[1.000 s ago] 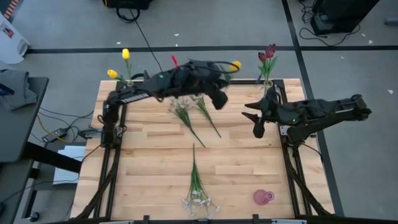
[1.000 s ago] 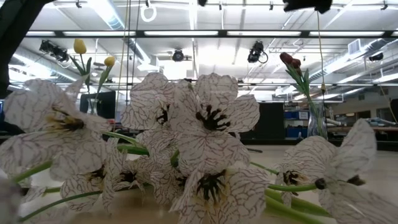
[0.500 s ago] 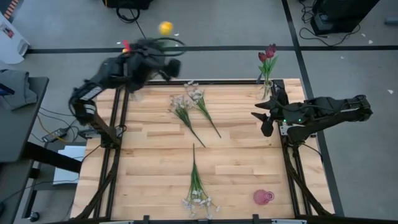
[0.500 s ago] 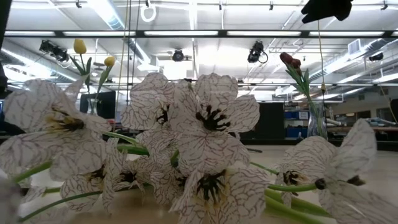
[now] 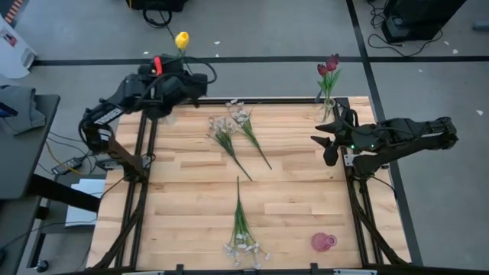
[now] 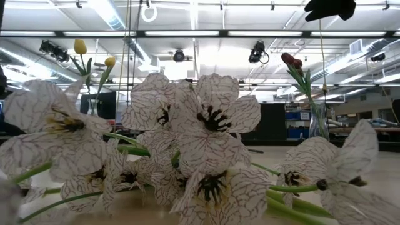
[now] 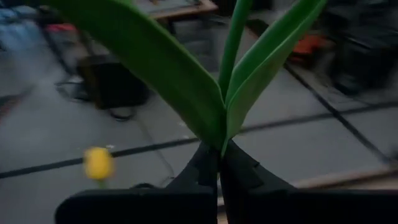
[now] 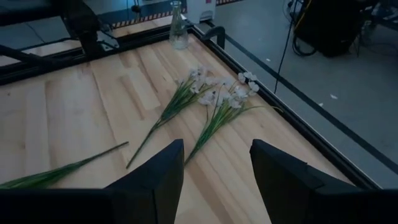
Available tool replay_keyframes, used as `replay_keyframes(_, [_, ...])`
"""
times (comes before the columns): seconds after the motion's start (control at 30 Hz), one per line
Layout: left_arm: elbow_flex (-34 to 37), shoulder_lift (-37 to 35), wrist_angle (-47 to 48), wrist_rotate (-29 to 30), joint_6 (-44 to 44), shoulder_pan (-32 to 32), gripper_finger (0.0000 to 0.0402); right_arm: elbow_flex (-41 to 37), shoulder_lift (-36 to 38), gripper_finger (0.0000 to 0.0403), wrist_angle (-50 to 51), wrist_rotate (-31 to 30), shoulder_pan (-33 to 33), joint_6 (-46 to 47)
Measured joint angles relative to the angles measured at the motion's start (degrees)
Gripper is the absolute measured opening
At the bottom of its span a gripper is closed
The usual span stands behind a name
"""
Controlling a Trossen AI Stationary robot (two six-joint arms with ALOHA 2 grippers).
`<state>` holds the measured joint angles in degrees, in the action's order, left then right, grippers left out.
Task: Sort flowers into vase by color
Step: Put the yellow flower into the left transparent vase
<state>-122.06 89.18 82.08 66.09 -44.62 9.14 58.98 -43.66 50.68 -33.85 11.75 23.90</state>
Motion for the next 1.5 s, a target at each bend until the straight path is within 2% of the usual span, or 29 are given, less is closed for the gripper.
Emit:
replay_keyframes(0.07, [3.88, -1.17, -8.09, -4.87, 6.83, -0.88, 0.0005, 0.0, 0.1, 0.0197, 0.0, 0.55, 0.0, -0.02])
replay_keyframes(0.1, [6.18, -1.95, -14.36, -9.35, 11.84, -1.28, 0.0004, 0.0, 0.2, 0.0197, 0.0, 0.55, 0.0, -0.02])
replay_keyframes(0.17, [11.79, -3.89, -28.26, -21.12, 21.96, -1.58, 0.0003, 0.0, 0.24, 0.0197, -0.04, 0.53, 0.0, -0.02])
replay_keyframes(0.23, [17.99, -5.66, -43.53, -32.58, 28.47, -1.39, 0.0003, 0.0, 0.26, 0.0197, -0.06, 0.17, 0.0, -0.04])
replay_keyframes(0.27, [20.78, -6.65, -48.92, -36.2, 30.11, -0.94, 0.0003, 0.0, 0.26, 0.0197, -0.16, 0.01, 0.0, 0.01])
replay_keyframes(0.3, [23.28, -7.7, -51.58, -36.99, 30.68, -0.39, 0.0003, 0.0, 0.26, 0.0197, -0.42, 0.03, 0.0, 0.29])
replay_keyframes(0.47, [34.13, -13.38, -51.29, -30.18, 26.41, 3.4, 0.0003, 0.0, 0.26, 0.0197, -1.29, -0.1, 0.0, 1.92])
replay_keyframes(0.57, [41.41, -18.67, -53.7, -28.35, 26.1, 5.99, 0.0003, 0.0, 0.26, 0.0196, -1.33, -1.05, 0.0, 2.05])
replay_keyframes(0.7, [51.33, -28.53, -59.81, -22.98, 26.06, 9.85, 0.0003, 0.0, 0.24, 0.0197, -1.33, -2.5, 0.0, 2.09])
replay_keyframes(0.87, [60.21, -38.53, -67.0, -20.74, 29.77, 14.17, 0.0003, 0.0, 0.2, 0.0196, -1.77, -2.55, -1.0, 2.38])
replay_keyframes(1.07, [63.0, -40.12, -66.0, -11.81, 35.55, 14.91, 0.0003, 0.0, 0.18, 0.0197, -2.14, -2.75, -3.13, 3.45])
replay_keyframes(1.17, [63.58, -39.17, -64.74, -10.24, 37.14, 14.87, 0.0003, 0.0, 0.2, 0.0196, -2.12, -2.87, -4.25, 3.4])
replay_keyframes(1.3, [63.6, -38.2, -57.35, -5.08, 35.04, 14.87, 0.0003, 0.0, 0.2, 0.0195, -2.1, -3.87, -5.28, 3.08])
replay_keyframes(1.5, [63.63, -38.32, -50.18, -1.43, 30.08, 15.32, 0.0003, 0.0, 0.2, 0.0195, -2.08, -4.14, -6.09, 2.07])
